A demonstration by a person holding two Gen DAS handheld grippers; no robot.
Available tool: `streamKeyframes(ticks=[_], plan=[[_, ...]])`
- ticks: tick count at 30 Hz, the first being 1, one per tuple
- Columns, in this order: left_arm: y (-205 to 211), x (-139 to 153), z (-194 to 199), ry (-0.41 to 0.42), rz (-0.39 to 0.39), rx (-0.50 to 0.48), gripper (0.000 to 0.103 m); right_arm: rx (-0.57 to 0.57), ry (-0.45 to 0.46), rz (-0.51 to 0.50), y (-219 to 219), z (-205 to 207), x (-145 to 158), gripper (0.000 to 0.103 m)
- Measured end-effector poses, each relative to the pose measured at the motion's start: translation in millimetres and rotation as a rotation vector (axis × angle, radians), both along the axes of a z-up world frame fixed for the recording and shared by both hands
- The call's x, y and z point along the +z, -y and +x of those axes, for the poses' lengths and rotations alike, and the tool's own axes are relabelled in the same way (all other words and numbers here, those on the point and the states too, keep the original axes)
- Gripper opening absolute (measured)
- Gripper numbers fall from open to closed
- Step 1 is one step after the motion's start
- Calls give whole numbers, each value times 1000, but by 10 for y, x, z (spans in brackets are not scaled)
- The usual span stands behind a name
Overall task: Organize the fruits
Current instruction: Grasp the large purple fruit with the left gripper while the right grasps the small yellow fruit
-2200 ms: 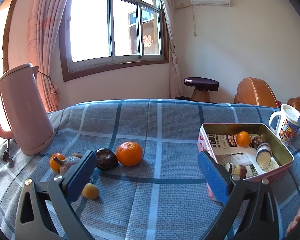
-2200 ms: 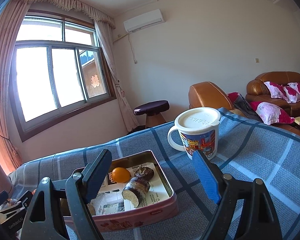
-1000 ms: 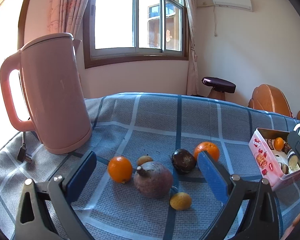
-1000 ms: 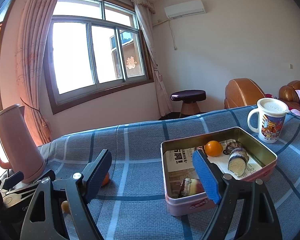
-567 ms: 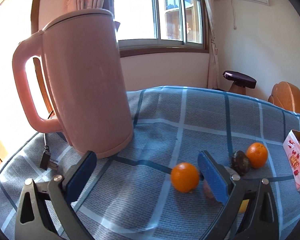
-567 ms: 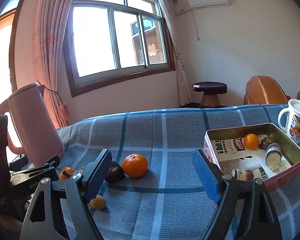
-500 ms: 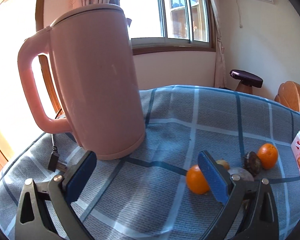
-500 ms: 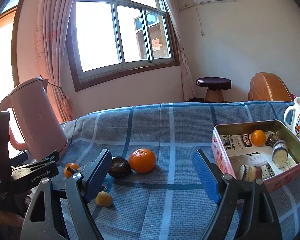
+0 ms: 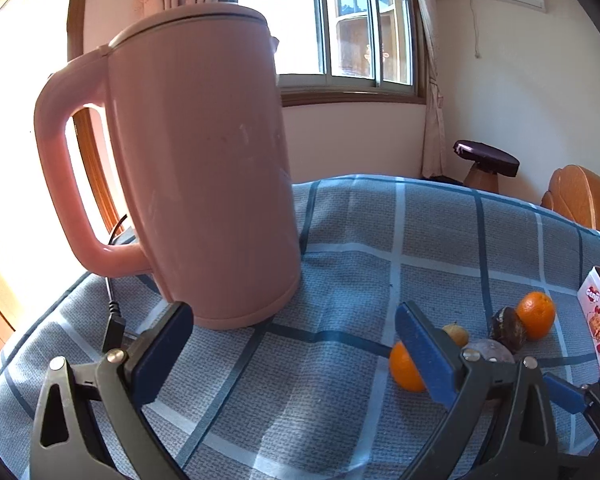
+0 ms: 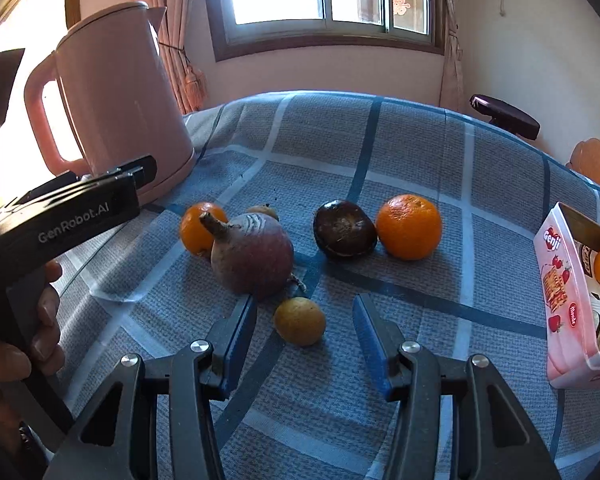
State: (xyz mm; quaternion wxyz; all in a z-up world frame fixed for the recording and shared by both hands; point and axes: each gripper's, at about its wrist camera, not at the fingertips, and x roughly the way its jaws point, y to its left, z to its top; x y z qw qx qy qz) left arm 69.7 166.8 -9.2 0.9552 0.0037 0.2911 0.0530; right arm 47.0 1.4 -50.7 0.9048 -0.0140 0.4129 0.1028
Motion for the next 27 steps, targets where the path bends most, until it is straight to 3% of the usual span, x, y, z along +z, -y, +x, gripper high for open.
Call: streamKeyframes(ticks=[3, 4, 5, 9, 13, 18, 21, 26, 27], plan=[[85, 40, -35, 16, -22, -55, 103, 9, -18, 6, 9, 2, -13, 41], [108, 49, -41, 15, -31, -86, 103, 11, -18, 5, 13, -6, -8, 31], [132, 58, -41, 13, -39, -114, 103, 12, -19, 8, 25, -17, -3, 30], [211, 77, -53, 28, -50, -169, 103, -18, -1, 84, 221, -101, 55, 30], [371, 64, -99, 16, -91, -309, 103, -106, 120, 182, 518, -309, 195, 30], [716, 29, -178, 36, 23, -413, 103, -245, 246, 145, 782, -477, 350, 30], [856, -49, -88, -24, 70, -428, 101, -291, 259, 166, 933, -517, 397, 30], [935, -197, 86, -143, 27, -448, 79, -295, 236, 186, 998, -452, 394, 30], [962, -221, 98, -152, 44, -440, 79, -292, 231, 193, 985, -417, 385, 30]])
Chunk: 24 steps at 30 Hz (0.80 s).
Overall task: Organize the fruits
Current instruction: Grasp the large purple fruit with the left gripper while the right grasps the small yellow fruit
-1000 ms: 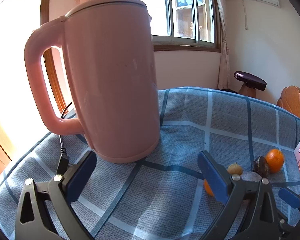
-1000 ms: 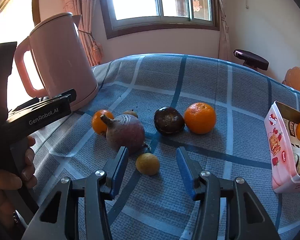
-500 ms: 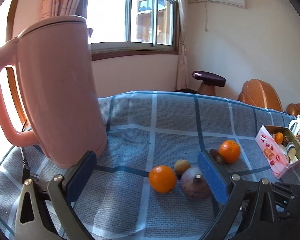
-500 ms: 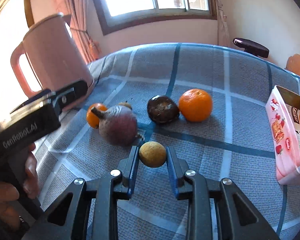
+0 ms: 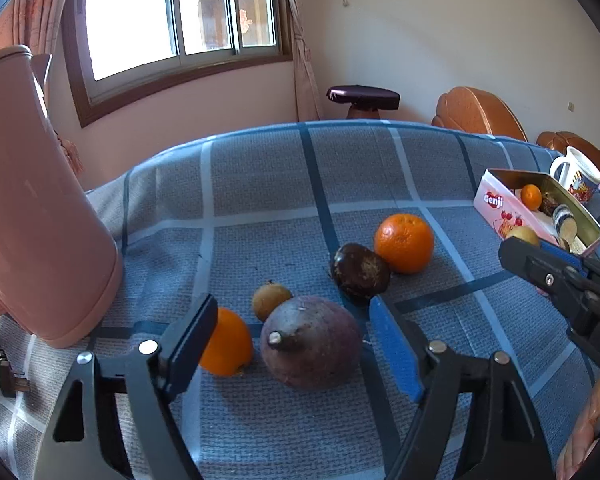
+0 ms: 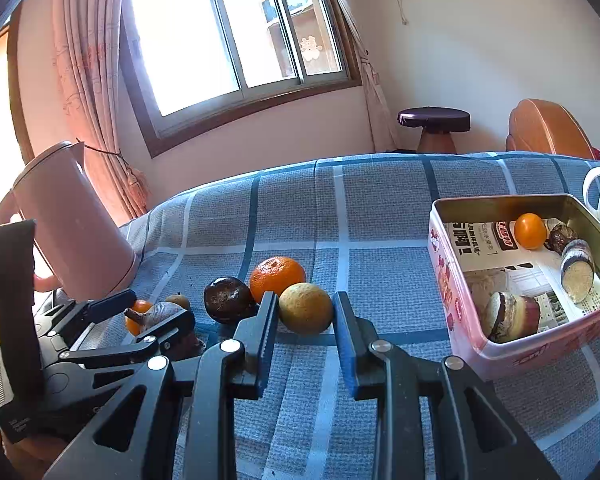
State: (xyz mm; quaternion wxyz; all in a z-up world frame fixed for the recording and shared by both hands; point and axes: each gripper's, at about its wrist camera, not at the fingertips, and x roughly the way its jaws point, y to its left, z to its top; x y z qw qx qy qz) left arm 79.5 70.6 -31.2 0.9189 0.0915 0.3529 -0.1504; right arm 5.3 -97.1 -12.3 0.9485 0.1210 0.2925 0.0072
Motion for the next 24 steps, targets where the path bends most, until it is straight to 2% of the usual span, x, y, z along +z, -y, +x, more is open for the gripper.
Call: streamKeyframes(ticks=[3, 7, 10, 12, 13, 16, 21, 24], plan=[[119, -28, -4, 2, 44, -24, 79, 11, -4, 1, -17, 39, 5, 30], [325, -109, 8, 10, 177, -19, 79, 14, -16, 11, -39, 79, -37, 30], [426, -146, 6, 16, 245, -15, 79, 12, -23, 12, -30, 94, -52, 30], [458, -151, -27, 11, 250, -46, 63, 9, -24, 14, -21, 102, -59, 30], [453, -143, -35, 15, 253, -40, 60, 8, -25, 16, -16, 104, -58, 30], [332, -74, -34, 6, 182, -31, 52, 5, -24, 17, -6, 108, -59, 30], [2, -33, -2, -61, -27, -33, 52, 7, -18, 17, -2, 101, -55, 30], [-113, -8, -26, -64, -104, -23, 51, 7, 6, 18, 4, 70, -24, 30]])
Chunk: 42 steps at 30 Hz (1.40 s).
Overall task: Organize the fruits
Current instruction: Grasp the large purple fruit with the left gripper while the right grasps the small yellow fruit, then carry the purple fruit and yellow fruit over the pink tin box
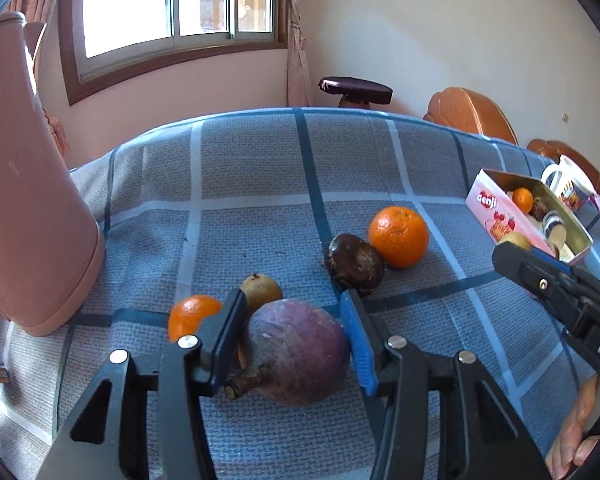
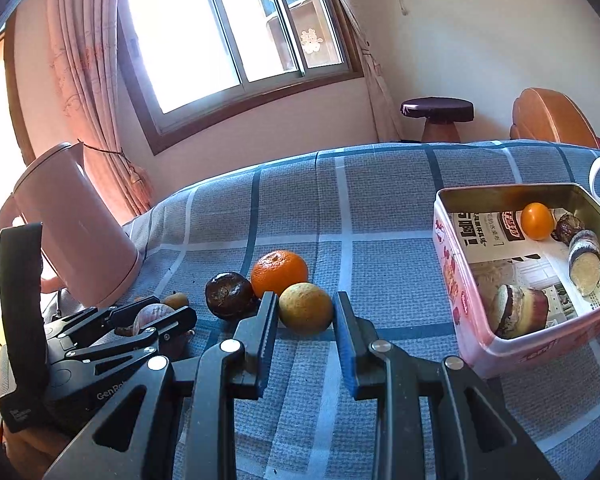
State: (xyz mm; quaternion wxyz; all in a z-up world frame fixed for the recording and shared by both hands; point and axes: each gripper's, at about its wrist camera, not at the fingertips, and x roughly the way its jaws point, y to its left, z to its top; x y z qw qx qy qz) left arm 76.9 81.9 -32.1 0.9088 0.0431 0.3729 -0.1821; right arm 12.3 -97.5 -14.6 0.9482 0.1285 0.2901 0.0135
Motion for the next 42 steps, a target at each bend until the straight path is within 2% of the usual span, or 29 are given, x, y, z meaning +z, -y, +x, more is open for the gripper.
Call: streamKeyframes(ticks=[5, 7, 12, 17, 21, 31, 42], plan=[[-170, 140, -130, 90, -156, 34, 50, 8, 71, -23, -21, -90, 109, 30], [-176, 190, -161, 136, -177, 46, 50, 8, 99, -46, -44, -125, 155, 30], [-104, 282, -279, 230, -158, 83, 50, 11, 146, -97, -94, -181, 237, 30], [0, 298, -342, 267, -110, 155, 50, 26, 159, -114, -92, -184, 261, 30], [47, 279, -375, 262, -89, 179, 50, 32, 132, -83, -14, -142, 221, 30], [228, 265, -482, 264, -41, 230, 50, 16, 149, -158, 115, -232, 204, 30], [545, 250, -532, 248, -48, 224, 50, -14, 165, -184, 416, -312, 248, 30]])
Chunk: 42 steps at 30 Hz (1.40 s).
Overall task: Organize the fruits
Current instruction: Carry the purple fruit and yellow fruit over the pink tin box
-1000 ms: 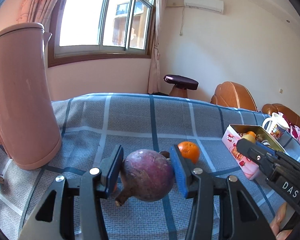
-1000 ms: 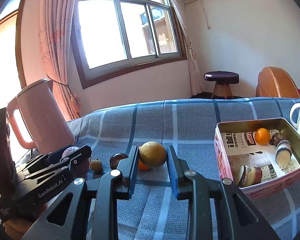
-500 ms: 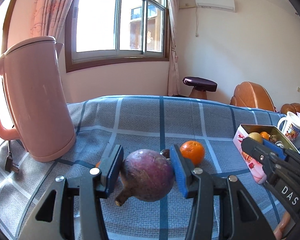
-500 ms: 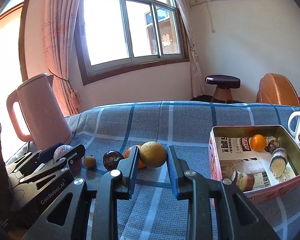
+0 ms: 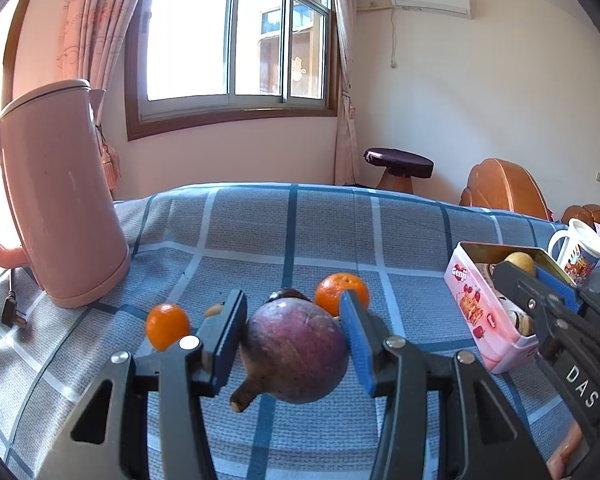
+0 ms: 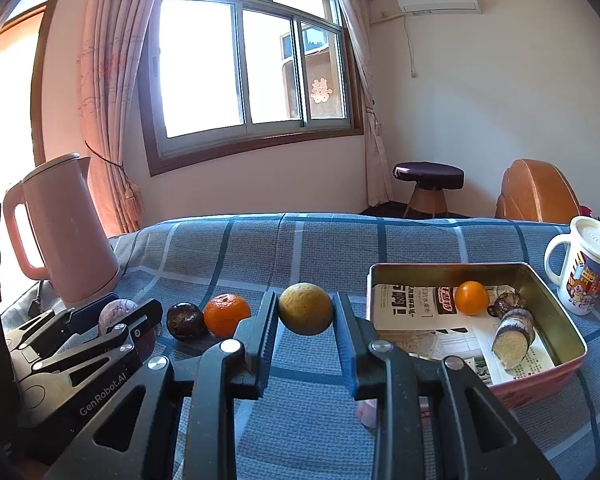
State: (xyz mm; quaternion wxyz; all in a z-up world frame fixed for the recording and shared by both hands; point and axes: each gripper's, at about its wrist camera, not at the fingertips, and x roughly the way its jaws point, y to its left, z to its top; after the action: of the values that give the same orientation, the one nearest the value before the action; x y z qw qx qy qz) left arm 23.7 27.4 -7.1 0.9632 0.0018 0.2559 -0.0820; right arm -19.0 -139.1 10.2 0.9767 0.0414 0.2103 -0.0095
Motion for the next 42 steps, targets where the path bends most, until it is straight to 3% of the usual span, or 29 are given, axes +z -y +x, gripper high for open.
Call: streamKeyframes(ticks=[42], plan=[[1163, 116, -114, 17, -21, -130, 50, -146, -11, -47, 1032, -62, 40, 30]])
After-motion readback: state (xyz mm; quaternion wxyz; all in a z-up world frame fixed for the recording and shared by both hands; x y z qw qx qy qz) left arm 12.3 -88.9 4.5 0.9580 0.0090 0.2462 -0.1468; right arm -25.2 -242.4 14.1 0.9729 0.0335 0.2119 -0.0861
